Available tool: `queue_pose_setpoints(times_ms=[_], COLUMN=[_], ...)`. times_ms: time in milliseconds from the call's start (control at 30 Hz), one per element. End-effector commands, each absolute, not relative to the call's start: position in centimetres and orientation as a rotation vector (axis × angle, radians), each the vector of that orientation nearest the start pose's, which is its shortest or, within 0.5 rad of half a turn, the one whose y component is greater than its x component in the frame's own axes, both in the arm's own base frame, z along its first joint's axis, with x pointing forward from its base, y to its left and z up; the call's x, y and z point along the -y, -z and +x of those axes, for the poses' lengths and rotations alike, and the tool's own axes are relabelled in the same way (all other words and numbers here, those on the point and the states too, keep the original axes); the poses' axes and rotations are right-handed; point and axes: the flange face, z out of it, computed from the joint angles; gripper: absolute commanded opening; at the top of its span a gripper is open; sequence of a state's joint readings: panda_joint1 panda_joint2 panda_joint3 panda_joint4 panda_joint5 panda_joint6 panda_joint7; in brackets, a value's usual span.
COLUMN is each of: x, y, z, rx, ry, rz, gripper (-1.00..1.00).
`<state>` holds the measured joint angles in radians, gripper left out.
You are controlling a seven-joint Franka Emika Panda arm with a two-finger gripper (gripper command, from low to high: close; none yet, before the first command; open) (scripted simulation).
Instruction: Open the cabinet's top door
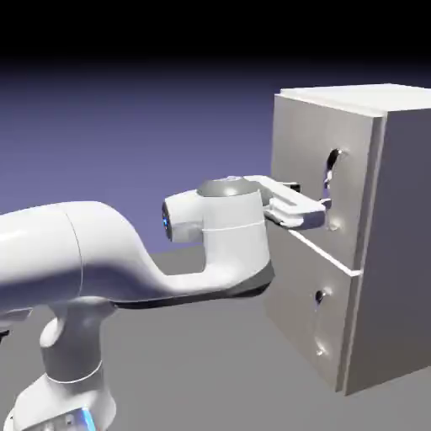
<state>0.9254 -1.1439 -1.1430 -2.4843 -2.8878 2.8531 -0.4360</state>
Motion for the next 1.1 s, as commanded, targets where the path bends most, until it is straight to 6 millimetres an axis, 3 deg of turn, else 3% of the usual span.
queue_pose_setpoints(times_ms=[0,33,67,400,700,1067], x=[11.2,11.1,11.1,8.7,4.2,-1.1], y=[-47.3,-47.3,-47.3,-47.3,-47.3,-47.3], z=[39.5,40.5,40.5,36.1,30.9,26.8], rx=[-1.505,-1.505,-1.505,-1.442,-1.345,-1.240], ry=[-0.662,-0.661,-0.661,-0.536,-0.362,-0.191], rz=[0.572,0.571,0.571,0.684,0.834,0.970], gripper=[0.00,0.00,-1.00,-1.00,-1.00,-1.00])
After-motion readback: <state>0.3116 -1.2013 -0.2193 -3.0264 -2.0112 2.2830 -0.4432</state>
